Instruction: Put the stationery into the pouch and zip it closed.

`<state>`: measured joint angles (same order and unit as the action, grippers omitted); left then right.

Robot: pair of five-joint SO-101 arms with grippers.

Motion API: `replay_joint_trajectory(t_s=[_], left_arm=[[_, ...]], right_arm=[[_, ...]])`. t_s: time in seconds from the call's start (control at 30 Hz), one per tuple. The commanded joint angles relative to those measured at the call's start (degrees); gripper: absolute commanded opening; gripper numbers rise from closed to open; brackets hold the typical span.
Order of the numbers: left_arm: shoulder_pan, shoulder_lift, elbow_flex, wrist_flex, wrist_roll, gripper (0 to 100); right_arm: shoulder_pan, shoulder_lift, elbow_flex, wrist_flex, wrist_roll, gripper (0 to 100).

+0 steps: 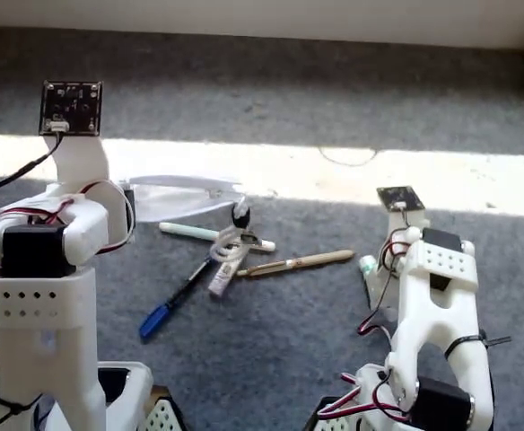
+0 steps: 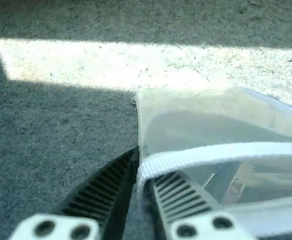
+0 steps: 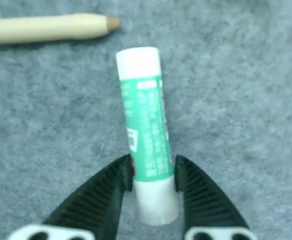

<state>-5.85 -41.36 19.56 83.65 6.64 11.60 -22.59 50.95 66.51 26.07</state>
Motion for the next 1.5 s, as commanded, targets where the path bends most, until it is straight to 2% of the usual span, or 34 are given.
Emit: replay_joint_trajectory(t_s=[0.0,0.2,0.4,0.6,0.73,0.87,1.07,1.23,1.47], left_arm=[[0.84,1.19,0.22,-0.26,0.26,1],[0.84,1.19,1.71,-0.26,0.26,1],[0.75,1.19,5.14,-2.46,0.26,1],[-0.13,1.19,5.49,-2.73,0.26,1],[-0.13,1.19,5.58,-2.37,0.26,1],[-0.13,1.19,5.58,-2.37,0.26,1],[-1.36,1.19,5.67,-2.37,0.26,1],[-2.77,1.19,5.67,-2.55,0.26,1],[-2.59,1.1,6.73,-3.25,0.35,1]], right_arm=[[0.57,-2.95,-0.75,-0.48,0.26,15.6],[-0.48,-2.77,-4.09,3.3,0.09,15.6],[-4.62,-2.68,-7.78,3.38,-4.13,15.6],[-6.11,-2.59,-7.96,-2.95,-4.22,15.6],[-8.92,-2.24,-8.22,-3.47,-4.13,15.6],[-11.12,2.86,-10.59,-3.47,-4.22,15.6],[-11.03,15.34,-19.03,-3.38,-4.22,15.6],[-10.59,21.41,-20.62,-3.03,-4.22,15.2],[-10.59,21.58,-20.62,-3.03,-3.87,1.2]])
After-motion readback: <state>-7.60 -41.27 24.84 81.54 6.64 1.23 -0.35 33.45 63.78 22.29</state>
